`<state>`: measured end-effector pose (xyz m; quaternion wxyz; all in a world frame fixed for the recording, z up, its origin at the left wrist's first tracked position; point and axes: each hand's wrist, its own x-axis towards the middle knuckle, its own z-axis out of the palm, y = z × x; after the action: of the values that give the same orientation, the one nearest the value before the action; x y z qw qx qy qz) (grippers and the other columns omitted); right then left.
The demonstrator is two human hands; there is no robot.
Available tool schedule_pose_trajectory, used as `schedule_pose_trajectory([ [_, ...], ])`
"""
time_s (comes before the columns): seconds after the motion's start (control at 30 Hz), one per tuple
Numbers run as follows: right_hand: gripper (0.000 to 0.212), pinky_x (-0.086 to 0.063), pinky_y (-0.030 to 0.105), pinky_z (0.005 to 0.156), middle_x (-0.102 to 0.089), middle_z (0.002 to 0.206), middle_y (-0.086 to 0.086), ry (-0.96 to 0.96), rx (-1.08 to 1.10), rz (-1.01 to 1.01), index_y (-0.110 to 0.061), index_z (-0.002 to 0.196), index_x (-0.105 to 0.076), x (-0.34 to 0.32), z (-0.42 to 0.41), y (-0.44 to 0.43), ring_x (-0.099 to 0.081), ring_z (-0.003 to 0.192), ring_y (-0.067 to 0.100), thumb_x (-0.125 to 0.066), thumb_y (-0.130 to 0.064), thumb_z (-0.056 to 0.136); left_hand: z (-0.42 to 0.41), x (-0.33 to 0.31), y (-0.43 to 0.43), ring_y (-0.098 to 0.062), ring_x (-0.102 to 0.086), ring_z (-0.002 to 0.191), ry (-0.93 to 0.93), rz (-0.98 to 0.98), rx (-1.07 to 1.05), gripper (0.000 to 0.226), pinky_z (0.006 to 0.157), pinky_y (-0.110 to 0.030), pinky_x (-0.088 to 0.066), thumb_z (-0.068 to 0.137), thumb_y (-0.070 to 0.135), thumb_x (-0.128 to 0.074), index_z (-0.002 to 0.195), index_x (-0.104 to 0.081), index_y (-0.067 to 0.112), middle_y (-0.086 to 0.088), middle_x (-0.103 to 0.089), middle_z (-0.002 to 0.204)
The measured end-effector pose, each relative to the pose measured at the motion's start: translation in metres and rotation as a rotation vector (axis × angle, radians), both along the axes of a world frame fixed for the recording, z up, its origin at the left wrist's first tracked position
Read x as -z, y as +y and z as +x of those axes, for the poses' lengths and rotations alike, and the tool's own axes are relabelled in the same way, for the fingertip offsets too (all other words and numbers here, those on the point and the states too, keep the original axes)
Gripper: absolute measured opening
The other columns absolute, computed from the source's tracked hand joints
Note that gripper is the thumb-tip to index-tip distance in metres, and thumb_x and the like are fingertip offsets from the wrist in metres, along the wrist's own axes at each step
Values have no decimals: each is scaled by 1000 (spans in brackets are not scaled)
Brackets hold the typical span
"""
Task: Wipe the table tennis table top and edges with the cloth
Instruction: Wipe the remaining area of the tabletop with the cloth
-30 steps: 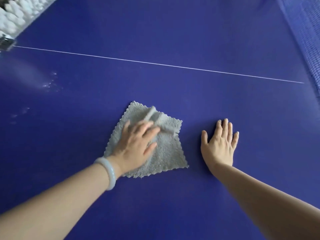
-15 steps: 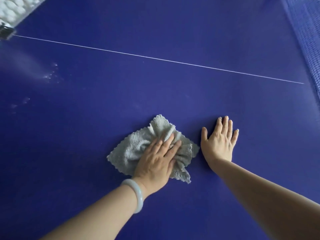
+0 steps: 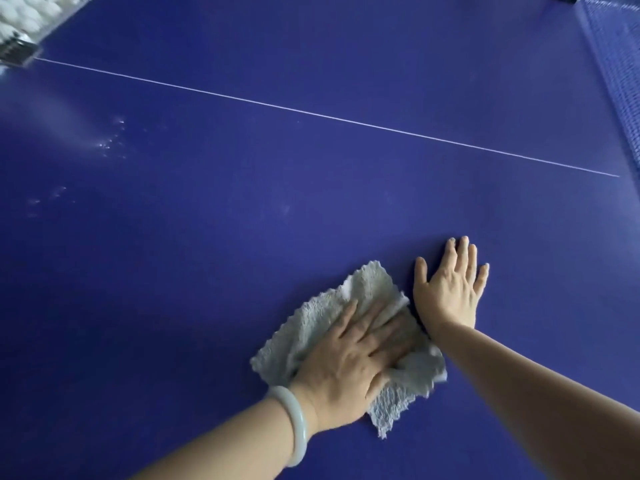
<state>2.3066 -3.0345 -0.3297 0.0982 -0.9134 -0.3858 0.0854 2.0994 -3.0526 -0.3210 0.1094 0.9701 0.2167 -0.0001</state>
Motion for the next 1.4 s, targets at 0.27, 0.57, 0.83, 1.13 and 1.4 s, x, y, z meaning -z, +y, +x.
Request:
schedule_pose_trajectory([
  [0.27, 69, 13, 39, 124, -2, 169, 1, -29, 5, 13, -11, 159, -11, 2, 0, -1, 7, 154, 14, -29, -46, 102, -27, -15, 168, -33, -3, 149, 57, -64, -784, 52, 117, -59, -15, 101, 49, -29, 153, -25, 43, 16, -6, 165],
  [0.57, 59, 10, 36, 124, -6, 168, -2, 42, 124, 58, -13, 158, -16, -5, -8, 10, 5, 154, 13, -33, -31, 105, -34, 0, 182, -27, -19, 151, -35, 112, -461, 55, 123, -52, -3, 96, 42, -37, 150, -41, 29, 0, -33, 159],
  [0.83, 52, 8, 34, 124, -14, 167, 5, 346, 366, 366, -8, 158, -19, -27, -29, 117, -5, 155, 15, -28, -22, 108, -35, -1, 182, -19, -13, 152, -33, 45, -456, 56, 121, -55, -13, 97, 46, -37, 151, -38, 32, 5, -23, 162],
  [1.13, 68, 17, 40, 122, 1, 168, 2, 119, 416, 126, -12, 159, -12, -7, -35, 134, 9, 154, 12, -23, -48, 103, 19, 5, 201, -24, 1, 153, -100, 18, -100, 60, 120, -54, -10, 96, 40, -39, 154, -29, 33, 3, -11, 166],
  [1.4, 69, 16, 42, 122, 5, 168, -1, 61, 397, 25, -22, 161, -9, -4, -39, 134, 11, 154, 14, -18, -54, 100, 109, -7, 294, -30, 16, 150, 51, 103, -149, 53, 118, -59, 6, 103, 45, -26, 155, -17, 41, 7, 3, 166],
])
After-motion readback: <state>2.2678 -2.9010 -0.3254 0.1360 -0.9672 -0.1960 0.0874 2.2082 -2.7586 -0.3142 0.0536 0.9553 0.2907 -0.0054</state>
